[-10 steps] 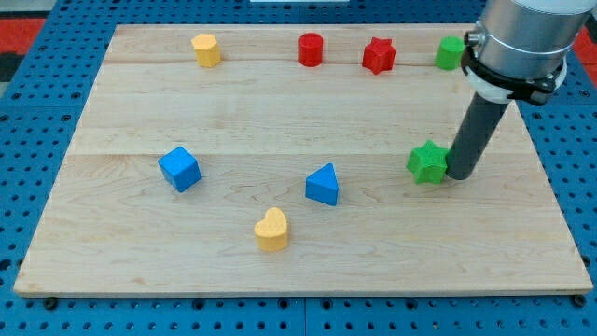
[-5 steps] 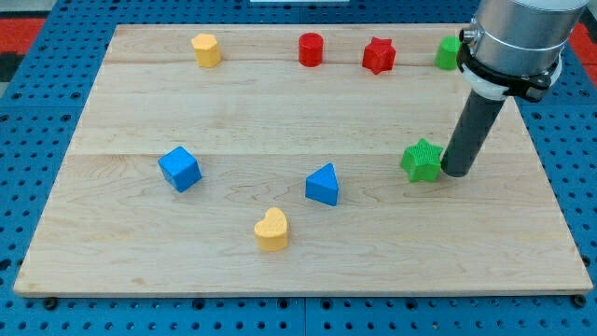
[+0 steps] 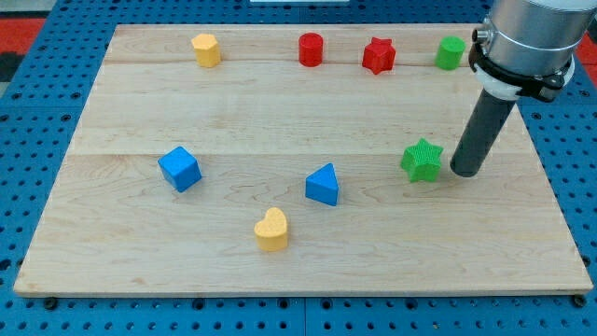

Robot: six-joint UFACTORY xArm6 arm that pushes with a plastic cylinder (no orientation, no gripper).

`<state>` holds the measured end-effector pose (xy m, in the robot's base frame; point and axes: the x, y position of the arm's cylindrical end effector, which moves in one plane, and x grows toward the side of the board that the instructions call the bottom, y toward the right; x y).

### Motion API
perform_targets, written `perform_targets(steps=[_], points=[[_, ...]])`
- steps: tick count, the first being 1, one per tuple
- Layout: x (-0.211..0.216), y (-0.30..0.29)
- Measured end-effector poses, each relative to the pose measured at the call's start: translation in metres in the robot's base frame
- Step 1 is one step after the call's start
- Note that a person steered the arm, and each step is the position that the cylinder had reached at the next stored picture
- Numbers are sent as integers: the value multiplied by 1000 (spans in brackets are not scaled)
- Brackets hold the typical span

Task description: Slide green star below the red circle

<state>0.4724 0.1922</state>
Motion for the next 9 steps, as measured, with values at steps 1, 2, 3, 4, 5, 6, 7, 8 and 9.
perform_targets(steps=[1, 2, 3, 4, 5, 6, 7, 8, 9], points=[[-1, 0], [-1, -2], [-7, -31], [-7, -68], [-12, -93], [-18, -138], [-33, -187], [-73, -215], [-101, -221]])
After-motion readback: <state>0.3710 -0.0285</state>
